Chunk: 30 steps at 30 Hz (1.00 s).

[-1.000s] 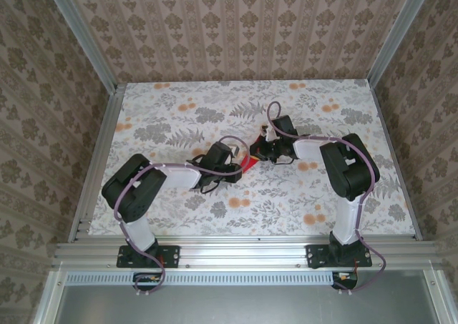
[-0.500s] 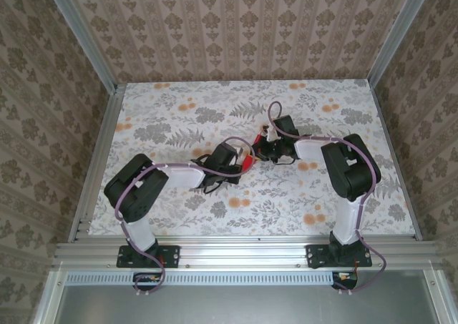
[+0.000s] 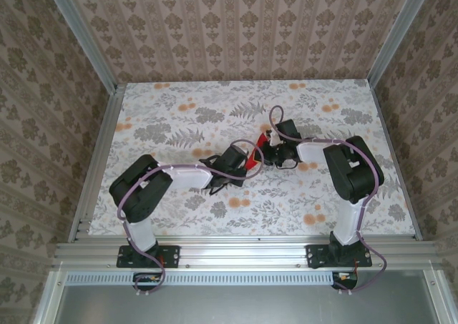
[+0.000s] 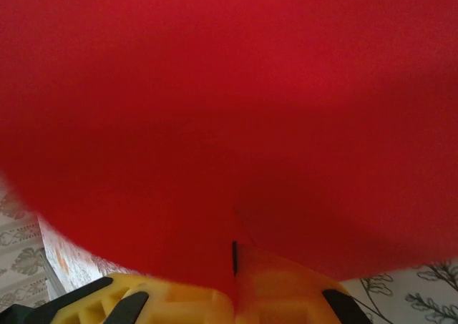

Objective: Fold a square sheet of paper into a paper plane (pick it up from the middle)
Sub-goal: Fold the wing for the fifth time at the center of the table.

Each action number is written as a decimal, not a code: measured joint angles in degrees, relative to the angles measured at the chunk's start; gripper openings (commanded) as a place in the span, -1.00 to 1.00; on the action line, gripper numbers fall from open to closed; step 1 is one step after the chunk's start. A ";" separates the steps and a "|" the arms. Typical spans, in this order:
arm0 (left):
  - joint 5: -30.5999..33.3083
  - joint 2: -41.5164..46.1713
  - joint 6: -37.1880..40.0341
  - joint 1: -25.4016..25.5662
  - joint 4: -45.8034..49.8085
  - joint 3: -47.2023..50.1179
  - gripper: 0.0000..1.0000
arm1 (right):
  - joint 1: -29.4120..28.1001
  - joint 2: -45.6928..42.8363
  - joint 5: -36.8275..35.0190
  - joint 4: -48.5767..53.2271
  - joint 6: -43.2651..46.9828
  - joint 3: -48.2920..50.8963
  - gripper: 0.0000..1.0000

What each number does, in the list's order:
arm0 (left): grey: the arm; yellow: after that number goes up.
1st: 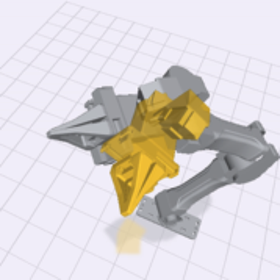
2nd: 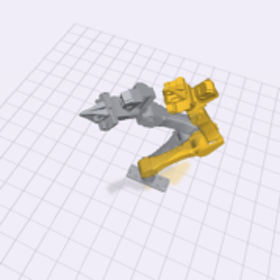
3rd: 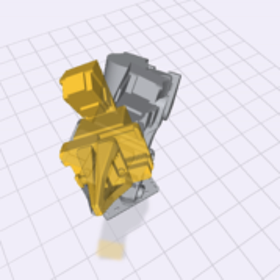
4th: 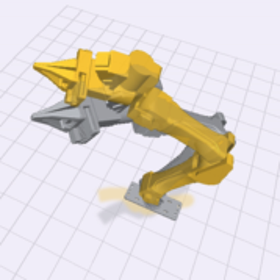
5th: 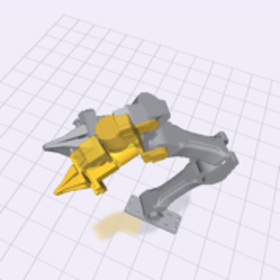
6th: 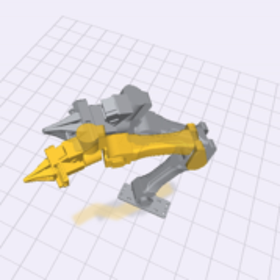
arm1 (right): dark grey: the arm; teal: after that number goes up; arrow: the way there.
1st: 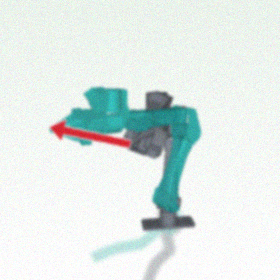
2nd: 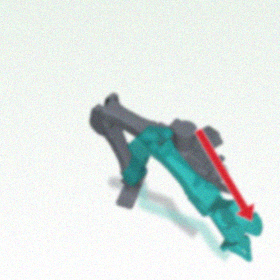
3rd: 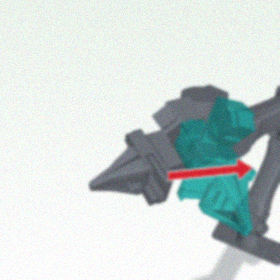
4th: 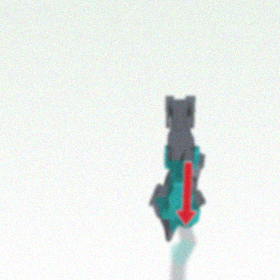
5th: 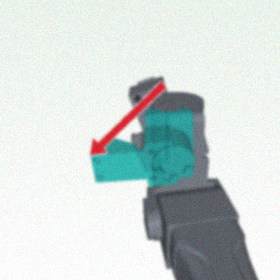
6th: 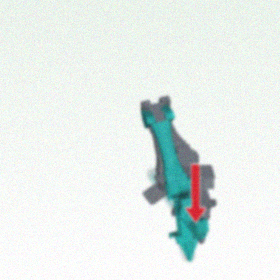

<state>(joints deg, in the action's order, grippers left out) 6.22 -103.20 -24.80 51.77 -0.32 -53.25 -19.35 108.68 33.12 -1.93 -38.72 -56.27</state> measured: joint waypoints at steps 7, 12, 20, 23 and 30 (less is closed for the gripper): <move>0.13 -0.28 0.00 0.07 0.92 -0.68 -0.82 | 0.00 0.00 -0.20 -0.04 -0.02 0.52 -0.90; -0.50 -0.31 0.61 0.28 1.09 -0.74 -0.55 | -0.02 0.00 -0.85 0.22 0.04 0.50 -0.88; -15.04 6.71 0.20 -5.09 -1.90 3.13 -0.25 | 0.00 0.00 -1.36 1.38 1.77 0.31 -0.87; -20.50 7.67 -1.51 -8.35 -4.66 3.52 -0.24 | 0.15 0.00 -0.90 1.55 2.99 0.04 -0.87; -29.09 4.57 -8.02 -12.15 -9.99 3.69 -0.33 | 0.79 1.60 6.21 1.03 5.60 -0.90 -0.87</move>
<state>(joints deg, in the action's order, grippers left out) -22.87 -98.63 -32.82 39.62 -10.31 -49.56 -18.57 110.28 39.33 -0.91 -33.12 -57.17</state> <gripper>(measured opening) 0.349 0.068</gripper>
